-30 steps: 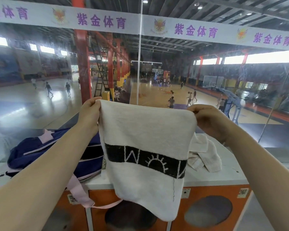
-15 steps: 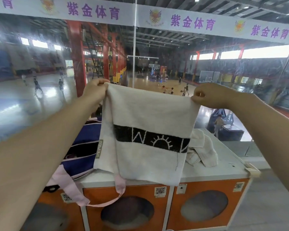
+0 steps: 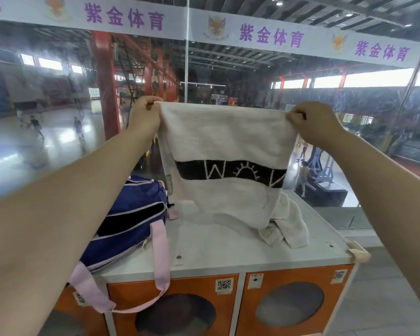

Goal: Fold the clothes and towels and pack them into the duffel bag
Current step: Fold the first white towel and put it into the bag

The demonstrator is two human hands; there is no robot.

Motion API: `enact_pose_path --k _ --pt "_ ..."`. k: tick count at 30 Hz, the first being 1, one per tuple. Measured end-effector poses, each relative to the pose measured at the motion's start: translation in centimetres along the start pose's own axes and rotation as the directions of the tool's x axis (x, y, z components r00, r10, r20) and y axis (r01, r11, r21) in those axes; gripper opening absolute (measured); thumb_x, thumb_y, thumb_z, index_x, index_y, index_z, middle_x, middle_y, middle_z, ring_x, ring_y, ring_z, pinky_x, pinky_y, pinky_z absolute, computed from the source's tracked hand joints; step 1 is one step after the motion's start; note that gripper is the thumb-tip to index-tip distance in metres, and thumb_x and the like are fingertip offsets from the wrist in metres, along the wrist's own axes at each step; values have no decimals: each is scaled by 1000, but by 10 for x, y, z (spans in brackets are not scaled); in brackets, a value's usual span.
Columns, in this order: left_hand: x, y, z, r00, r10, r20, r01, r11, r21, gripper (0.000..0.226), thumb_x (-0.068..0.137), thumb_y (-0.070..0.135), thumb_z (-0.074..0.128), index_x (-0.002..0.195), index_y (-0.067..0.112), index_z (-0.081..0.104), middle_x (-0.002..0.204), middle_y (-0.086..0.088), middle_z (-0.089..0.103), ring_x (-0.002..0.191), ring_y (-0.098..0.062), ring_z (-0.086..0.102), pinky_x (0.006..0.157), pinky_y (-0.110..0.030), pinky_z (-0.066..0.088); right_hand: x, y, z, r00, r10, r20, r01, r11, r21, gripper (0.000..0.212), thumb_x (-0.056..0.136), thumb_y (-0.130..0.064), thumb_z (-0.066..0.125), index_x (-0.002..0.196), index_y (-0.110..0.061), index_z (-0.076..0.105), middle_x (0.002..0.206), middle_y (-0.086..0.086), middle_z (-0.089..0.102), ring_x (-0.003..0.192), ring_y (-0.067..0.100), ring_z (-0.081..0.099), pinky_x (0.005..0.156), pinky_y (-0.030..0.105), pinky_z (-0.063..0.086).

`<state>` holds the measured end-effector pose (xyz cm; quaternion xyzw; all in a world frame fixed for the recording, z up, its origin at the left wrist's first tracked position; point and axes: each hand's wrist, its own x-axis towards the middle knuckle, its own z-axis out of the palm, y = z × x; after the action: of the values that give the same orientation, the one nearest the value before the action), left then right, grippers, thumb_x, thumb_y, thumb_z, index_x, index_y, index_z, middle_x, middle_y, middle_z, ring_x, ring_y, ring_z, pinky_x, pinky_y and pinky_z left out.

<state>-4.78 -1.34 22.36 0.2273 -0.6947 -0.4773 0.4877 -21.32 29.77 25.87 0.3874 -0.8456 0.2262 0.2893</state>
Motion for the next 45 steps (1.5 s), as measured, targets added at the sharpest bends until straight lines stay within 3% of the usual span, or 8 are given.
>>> enact_pose_path --k 8,12,15,18,32,36,40,45 --pt "-16 4 -3 997 -40 68 44 997 -58 25 97 10 45 115 13 62 98 -4 60 79 -13 58 76 -30 55 -3 -10 -9 976 198 -88 -164 941 295 33 98 -23 40 103 0 63 102 14 62 95 30 55 78 30 37" --pt "-20 15 -8 989 -90 116 118 957 -263 21 99 13 46 110 15 63 105 -5 62 82 -14 57 68 -27 53 -6 -24 -15 916 400 -24 -273 667 693 25 89 -30 44 95 -18 65 95 7 63 84 19 52 73 31 41" --pt "-26 13 -7 997 -24 78 18 998 67 26 98 19 40 115 18 60 112 -3 58 93 -16 53 71 -29 45 -5 -30 -21 888 450 99 -337 488 805 20 87 -31 53 92 -23 71 97 2 69 87 19 62 78 33 51" --pt "-36 4 -9 998 29 51 -43 957 288 29 100 21 35 120 16 54 110 -3 54 96 -21 52 77 -36 48 -6 -36 -22 902 424 87 -317 509 800 19 87 -32 53 91 -25 70 99 2 67 90 21 61 84 37 51" --pt "-56 -22 -20 999 -40 34 36 993 109 23 98 22 36 114 18 52 112 -2 54 97 -18 49 77 -32 42 -6 -46 -7 946 323 -12 -227 690 687 42 95 -30 42 112 5 57 94 7 52 85 18 46 76 32 40" --pt "-59 -14 -25 971 236 -27 -224 949 222 15 101 19 32 105 19 46 105 0 51 92 -13 46 76 -25 38 -8 -45 -7 938 316 -140 -175 783 597 39 96 -25 38 111 6 57 105 25 58 83 16 44 73 29 36" --pt "-47 13 -39 885 450 -114 -404 868 290 14 100 20 33 102 20 47 99 2 53 86 -12 46 69 -21 38 -8 -43 -11 912 279 -301 -90 852 516 32 97 -21 36 109 0 58 97 1 52 88 12 44 72 22 36" --pt "-24 31 -50 968 190 165 -251 792 557 29 99 17 36 115 10 59 110 -4 56 95 -20 48 81 -32 38 -2 -38 -13 938 236 -253 -116 904 412 36 90 -23 38 100 2 61 94 9 56 85 21 48 67 23 39"
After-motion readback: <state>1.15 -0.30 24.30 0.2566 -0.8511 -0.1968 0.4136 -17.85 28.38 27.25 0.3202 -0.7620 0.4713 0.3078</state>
